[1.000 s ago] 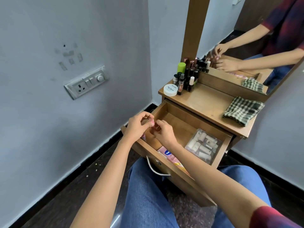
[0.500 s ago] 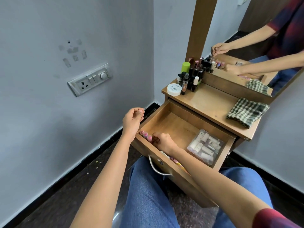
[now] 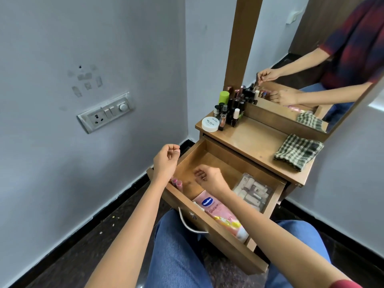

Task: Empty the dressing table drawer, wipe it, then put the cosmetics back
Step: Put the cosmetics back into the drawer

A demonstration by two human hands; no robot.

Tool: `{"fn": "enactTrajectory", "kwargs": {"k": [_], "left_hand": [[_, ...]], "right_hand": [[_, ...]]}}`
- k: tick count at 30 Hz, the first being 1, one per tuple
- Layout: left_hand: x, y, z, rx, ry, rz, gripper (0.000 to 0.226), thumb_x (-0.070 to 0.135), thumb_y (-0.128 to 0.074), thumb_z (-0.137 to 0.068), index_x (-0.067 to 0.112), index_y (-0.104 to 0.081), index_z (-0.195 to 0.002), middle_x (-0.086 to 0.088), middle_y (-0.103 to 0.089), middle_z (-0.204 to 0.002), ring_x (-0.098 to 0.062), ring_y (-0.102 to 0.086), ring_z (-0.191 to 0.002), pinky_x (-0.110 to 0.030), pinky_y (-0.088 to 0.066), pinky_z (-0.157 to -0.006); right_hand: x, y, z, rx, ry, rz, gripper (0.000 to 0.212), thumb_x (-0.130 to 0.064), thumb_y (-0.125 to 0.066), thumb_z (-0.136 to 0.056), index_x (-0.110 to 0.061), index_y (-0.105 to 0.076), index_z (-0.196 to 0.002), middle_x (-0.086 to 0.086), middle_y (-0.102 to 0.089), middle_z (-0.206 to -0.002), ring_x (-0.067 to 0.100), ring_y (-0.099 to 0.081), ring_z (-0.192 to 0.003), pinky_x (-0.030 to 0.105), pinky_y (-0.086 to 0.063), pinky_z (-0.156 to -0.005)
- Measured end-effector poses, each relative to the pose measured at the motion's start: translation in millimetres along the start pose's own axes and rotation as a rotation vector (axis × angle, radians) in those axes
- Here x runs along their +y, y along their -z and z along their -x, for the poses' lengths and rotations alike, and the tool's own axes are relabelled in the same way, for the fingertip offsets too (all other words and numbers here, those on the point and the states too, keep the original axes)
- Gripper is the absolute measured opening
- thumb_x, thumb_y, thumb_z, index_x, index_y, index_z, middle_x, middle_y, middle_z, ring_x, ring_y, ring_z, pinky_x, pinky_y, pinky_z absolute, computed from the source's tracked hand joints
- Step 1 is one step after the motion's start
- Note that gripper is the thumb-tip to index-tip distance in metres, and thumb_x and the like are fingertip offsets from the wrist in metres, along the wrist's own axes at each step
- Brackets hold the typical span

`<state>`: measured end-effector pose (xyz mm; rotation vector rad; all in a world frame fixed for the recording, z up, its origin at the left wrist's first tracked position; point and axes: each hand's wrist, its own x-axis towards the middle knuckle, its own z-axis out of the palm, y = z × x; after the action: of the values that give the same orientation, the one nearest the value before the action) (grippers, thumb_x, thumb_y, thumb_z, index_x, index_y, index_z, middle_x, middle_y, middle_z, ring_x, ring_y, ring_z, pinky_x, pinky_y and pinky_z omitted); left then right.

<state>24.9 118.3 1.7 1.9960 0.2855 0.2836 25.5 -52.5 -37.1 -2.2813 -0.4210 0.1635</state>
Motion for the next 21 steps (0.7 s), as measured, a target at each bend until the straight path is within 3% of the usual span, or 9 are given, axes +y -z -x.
{"fn": "enactTrajectory", "kwargs": {"k": [2,4,6,9,14,21], "left_hand": [[12,-9,0,-0.018,-0.076,-0.067,0.018,0.022,-0.054,-0.096,0.018,-0.061,-0.113,0.008,-0.062,-0.099,-0.004,-0.057,-0.088,-0.005,-0.043,-0.061],[25,-21,-4,-0.032,-0.169,-0.099,0.020,0.021,-0.055,-0.096,0.016,-0.061,-0.114,0.007,-0.062,-0.098,-0.005,-0.058,-0.088,-0.004,-0.044,-0.066],[39,-37,-12,-0.035,-0.289,-0.147,0.024,0.021,-0.057,-0.095,0.015,-0.062,-0.117,0.004,-0.065,-0.102,-0.009,-0.061,-0.094,-0.012,-0.049,-0.079],[61,-62,-28,-0.025,-0.435,-0.265,0.032,0.023,-0.059,-0.093,0.014,-0.060,-0.125,-0.004,-0.064,-0.116,-0.020,-0.059,-0.106,-0.033,-0.051,-0.093],[86,-94,-52,-0.006,-0.530,-0.390,0.041,0.022,-0.060,-0.092,0.017,-0.056,-0.133,-0.006,-0.060,-0.126,-0.026,-0.055,-0.114,-0.039,-0.047,-0.098],[90,-115,-66,-0.002,-0.576,-0.409,0.035,0.017,-0.061,-0.091,0.017,-0.063,-0.126,-0.004,-0.063,-0.114,-0.025,-0.057,-0.105,-0.041,-0.050,-0.092]], "right_hand": [[1,27,-4,0.173,0.018,-0.019,0.021,-0.001,-0.062,-0.088,-0.009,-0.067,-0.107,0.002,-0.068,-0.099,0.009,-0.062,-0.086,0.014,-0.050,-0.080],[4,56,-13,0.327,0.004,-0.058,0.022,-0.004,-0.061,-0.089,-0.011,-0.065,-0.109,0.000,-0.067,-0.097,0.010,-0.062,-0.086,0.015,-0.051,-0.079],[8,83,-26,0.453,-0.011,-0.053,0.026,-0.006,-0.059,-0.089,-0.014,-0.061,-0.114,0.001,-0.066,-0.098,0.013,-0.062,-0.084,0.025,-0.053,-0.078],[14,116,-46,0.592,-0.003,0.056,0.038,-0.008,-0.058,-0.088,-0.017,-0.056,-0.125,0.003,-0.058,-0.108,0.015,-0.057,-0.085,0.029,-0.049,-0.078],[22,140,-74,0.571,-0.007,0.130,0.054,-0.009,-0.056,-0.091,-0.023,-0.045,-0.141,0.002,-0.046,-0.114,0.015,-0.050,-0.092,0.024,-0.040,-0.082],[34,138,-87,0.563,0.041,0.186,0.044,-0.010,-0.058,-0.091,-0.018,-0.052,-0.134,0.004,-0.050,-0.114,0.020,-0.055,-0.096,0.028,-0.045,-0.082]]}}
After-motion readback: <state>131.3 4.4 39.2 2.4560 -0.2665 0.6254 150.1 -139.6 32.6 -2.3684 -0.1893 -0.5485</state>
